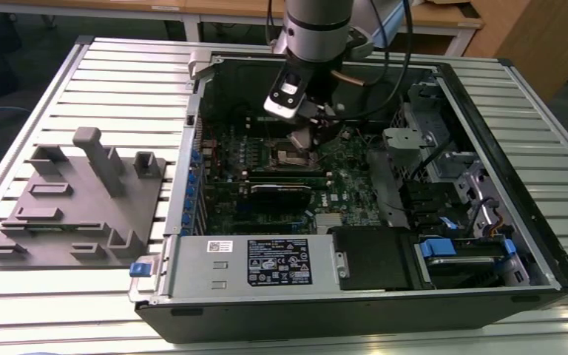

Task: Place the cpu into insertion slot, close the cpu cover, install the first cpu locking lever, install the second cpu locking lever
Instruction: 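Place the cpu into insertion slot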

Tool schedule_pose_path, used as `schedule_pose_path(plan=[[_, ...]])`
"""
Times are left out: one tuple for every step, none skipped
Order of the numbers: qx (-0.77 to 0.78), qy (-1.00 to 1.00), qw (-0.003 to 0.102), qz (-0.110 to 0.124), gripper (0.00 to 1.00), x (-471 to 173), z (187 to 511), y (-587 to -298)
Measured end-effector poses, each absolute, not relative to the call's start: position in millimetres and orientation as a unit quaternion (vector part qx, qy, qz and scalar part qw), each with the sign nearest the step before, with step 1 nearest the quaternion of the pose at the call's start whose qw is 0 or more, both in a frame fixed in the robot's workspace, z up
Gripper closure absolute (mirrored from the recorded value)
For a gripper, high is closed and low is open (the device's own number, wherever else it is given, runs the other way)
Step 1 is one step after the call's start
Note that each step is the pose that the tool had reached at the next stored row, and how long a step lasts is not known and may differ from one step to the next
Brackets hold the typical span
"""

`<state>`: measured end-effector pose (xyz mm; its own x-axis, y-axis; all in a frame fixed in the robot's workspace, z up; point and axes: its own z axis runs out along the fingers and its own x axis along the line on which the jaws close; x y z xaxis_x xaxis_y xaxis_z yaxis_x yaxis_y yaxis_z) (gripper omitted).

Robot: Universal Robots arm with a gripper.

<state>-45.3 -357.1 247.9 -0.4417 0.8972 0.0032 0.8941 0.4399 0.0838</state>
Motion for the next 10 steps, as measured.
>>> schedule_pose_path(plan=[[0.536,0.843,0.021,0.036,0.46,-45.3,247.6,-357.1],[0.544,0.838,0.022,0.036,0.46,-45.3,247.2,-357.1],[0.551,0.833,0.022,0.036,0.46,-45.2,246.9,-357.1],[0.559,0.828,0.022,0.036,0.46,-45.3,246.6,-357.1],[0.566,0.823,0.022,0.035,0.46,-45.3,246.3,-357.1],[0.574,0.818,0.023,0.035,0.46,-45.3,246.0,-357.1],[0.581,0.813,0.023,0.035,0.46,-45.3,245.7,-357.1],[0.588,0.808,0.023,0.035,0.46,-45.3,245.4,-357.1],[0.595,0.802,0.024,0.035,0.46,-45.3,245.0,-357.2],[0.603,0.797,0.024,0.034,0.46,-45.3,244.7,-357.1]])
